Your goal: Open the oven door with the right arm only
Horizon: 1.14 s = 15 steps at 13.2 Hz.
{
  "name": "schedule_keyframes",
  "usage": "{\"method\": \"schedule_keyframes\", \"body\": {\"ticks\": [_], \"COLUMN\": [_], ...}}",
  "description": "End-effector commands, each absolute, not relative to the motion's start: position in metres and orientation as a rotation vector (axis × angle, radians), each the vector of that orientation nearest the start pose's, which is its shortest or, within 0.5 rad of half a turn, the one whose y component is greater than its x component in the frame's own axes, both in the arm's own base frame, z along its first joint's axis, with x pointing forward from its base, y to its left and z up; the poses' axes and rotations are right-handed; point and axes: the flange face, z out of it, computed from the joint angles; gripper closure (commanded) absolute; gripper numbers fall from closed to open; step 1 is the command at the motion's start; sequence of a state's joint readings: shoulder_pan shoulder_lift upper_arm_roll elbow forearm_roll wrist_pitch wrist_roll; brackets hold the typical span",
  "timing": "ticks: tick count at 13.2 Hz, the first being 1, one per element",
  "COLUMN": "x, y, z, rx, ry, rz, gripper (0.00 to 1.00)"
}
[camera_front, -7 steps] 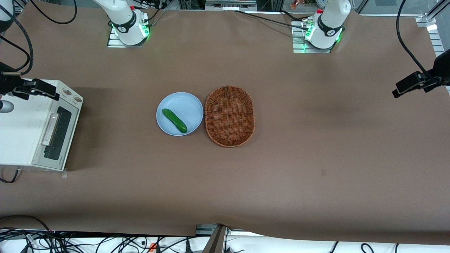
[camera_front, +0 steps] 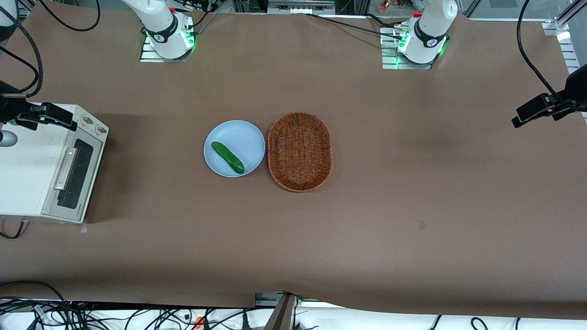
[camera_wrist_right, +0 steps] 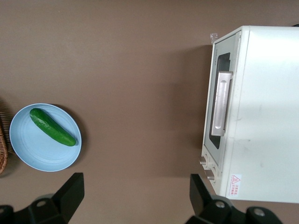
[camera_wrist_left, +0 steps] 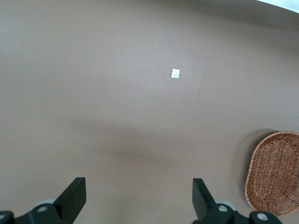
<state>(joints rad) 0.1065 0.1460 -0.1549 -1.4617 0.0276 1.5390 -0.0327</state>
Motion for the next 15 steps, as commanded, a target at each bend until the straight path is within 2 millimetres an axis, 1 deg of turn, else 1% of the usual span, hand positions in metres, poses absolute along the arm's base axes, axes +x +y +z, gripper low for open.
{"method": "schedule_keyframes", "body": {"ticks": [1, 6, 10, 15], "x": [0.59, 0.59, 0.587, 0.589], "y": [-0.02, -0.017, -0.004, -0.003], "z": [0.595, 0.593, 0.588, 0.582], "rx": [-3.135, -3.142, -3.148, -3.147], "ry": [0.023, 0.013, -0.015, -0.02], "rz": [0.108, 0.119, 0.165, 0.184], "gripper": [0.0, 0.0, 0.0, 0.0]}}
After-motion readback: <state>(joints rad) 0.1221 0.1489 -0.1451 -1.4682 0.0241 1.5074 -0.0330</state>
